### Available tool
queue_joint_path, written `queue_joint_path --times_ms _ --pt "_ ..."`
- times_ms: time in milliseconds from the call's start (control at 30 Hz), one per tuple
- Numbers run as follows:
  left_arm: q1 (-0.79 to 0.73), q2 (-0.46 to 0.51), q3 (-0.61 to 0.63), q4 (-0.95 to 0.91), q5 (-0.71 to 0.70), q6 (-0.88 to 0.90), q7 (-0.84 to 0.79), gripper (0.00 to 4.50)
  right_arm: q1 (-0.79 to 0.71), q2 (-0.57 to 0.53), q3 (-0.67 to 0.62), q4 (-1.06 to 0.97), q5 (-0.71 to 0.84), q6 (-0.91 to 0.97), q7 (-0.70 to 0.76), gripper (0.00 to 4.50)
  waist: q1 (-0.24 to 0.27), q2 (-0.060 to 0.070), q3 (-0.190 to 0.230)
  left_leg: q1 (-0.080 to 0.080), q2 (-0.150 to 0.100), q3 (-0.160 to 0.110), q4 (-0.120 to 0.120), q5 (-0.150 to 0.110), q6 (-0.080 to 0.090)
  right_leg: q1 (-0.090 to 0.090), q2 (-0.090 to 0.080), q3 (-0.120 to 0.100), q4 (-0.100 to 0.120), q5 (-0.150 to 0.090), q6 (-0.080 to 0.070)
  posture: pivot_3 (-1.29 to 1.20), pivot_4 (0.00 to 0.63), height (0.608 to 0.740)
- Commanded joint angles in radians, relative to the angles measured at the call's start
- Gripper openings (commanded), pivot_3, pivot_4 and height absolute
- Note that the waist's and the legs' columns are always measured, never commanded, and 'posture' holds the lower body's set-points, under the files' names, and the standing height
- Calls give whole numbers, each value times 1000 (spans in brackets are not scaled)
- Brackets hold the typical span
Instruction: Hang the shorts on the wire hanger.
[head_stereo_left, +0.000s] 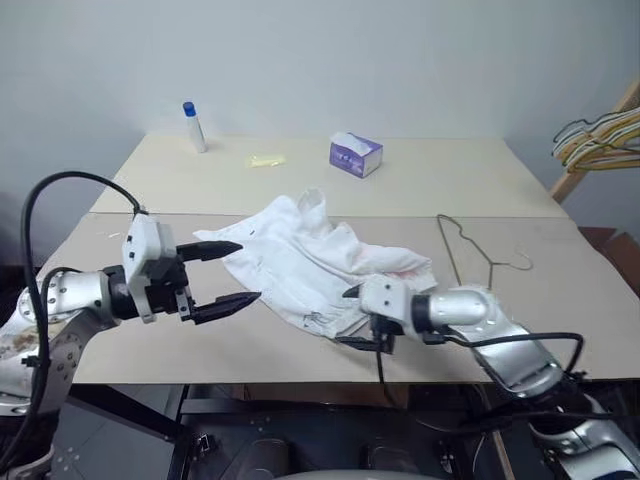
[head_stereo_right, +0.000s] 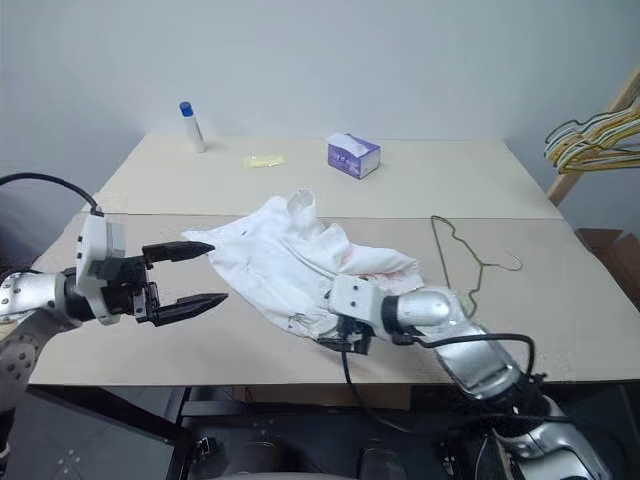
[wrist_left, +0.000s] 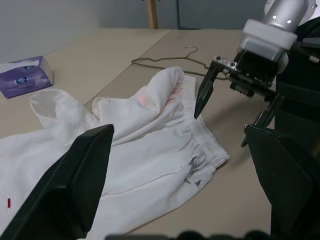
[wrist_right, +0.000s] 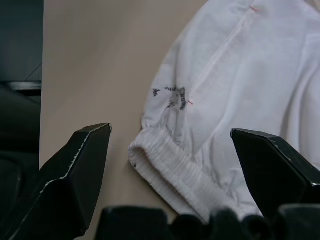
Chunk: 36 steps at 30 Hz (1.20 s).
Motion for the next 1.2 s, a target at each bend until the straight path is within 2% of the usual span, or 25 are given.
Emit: queue_joint_path --times_ms 33,100,200,400,567,600,700,867,1000,1133,1200 --pt "-19 -1 1 -7 8 -12 4 4500 -51 45 92 54 -100 85 -57 4476 -3 0 0 0 0 0 0 0 0 0 0 0 0 0 0 125 17 740" --pt "-14 -6 -1 -14 11 -14 11 4500 -72 81 123 93 -132 130 -83 4476 -4 0 0 0 0 1 0 0 0 -1 0 -1 1 0 0 129 17 740" --pt "0 -13 3 -26 13 -18 19 4500 -91 94 151 111 -175 151 -100 3897 -5 1 0 0 0 1 0 0 0 -1 0 -2 2 1 1 131 16 740" --pt "25 -26 7 -44 20 -24 38 4500 -89 44 131 57 -192 129 -70 1789 -2 1 1 -1 0 1 0 0 -1 0 0 -4 1 1 1 133 14 740" --pt "22 -37 0 -44 27 -27 44 4500 -50 -96 73 11 -177 33 -1 90 0 1 1 -2 -1 0 0 0 -1 0 -1 -5 0 1 2 124 11 740" --pt "18 -40 -4 -40 29 -28 43 4500 -41 -138 56 23 -181 -4 13 16 -1 1 1 -2 -1 1 0 0 -1 0 -1 -4 0 1 2 124 11 740" --pt "5 -47 -16 -29 34 -33 36 4500 -24 -252 4 86 -178 -164 76 16 -1 2 1 -2 -1 1 0 0 -1 0 -1 -5 0 0 2 105 6 740" --pt "-21 -55 -39 -5 46 -42 24 4500 -57 -338 -62 308 -204 -500 100 16 -14 1 1 -1 -1 2 0 0 -1 1 0 -4 0 0 2 80 0 740" --pt "-40 -58 -59 5 51 -50 17 4500 -78 -375 -80 420 -243 -642 123 1250 -29 1 1 -1 -1 2 0 0 -1 1 0 -4 0 0 2 77 0 740" --pt "-37 -49 -60 9 59 -59 4 4500 -40 -409 -102 370 -265 -667 145 2655 -32 1 1 -1 -1 1 0 0 0 0 0 -3 0 0 3 79 0 740" --pt "-26 -40 -59 9 74 -72 -7 4500 11 -416 -129 268 -279 -624 130 3278 -29 1 1 -2 -1 1 -1 0 0 0 0 -3 0 0 3 85 0 740"
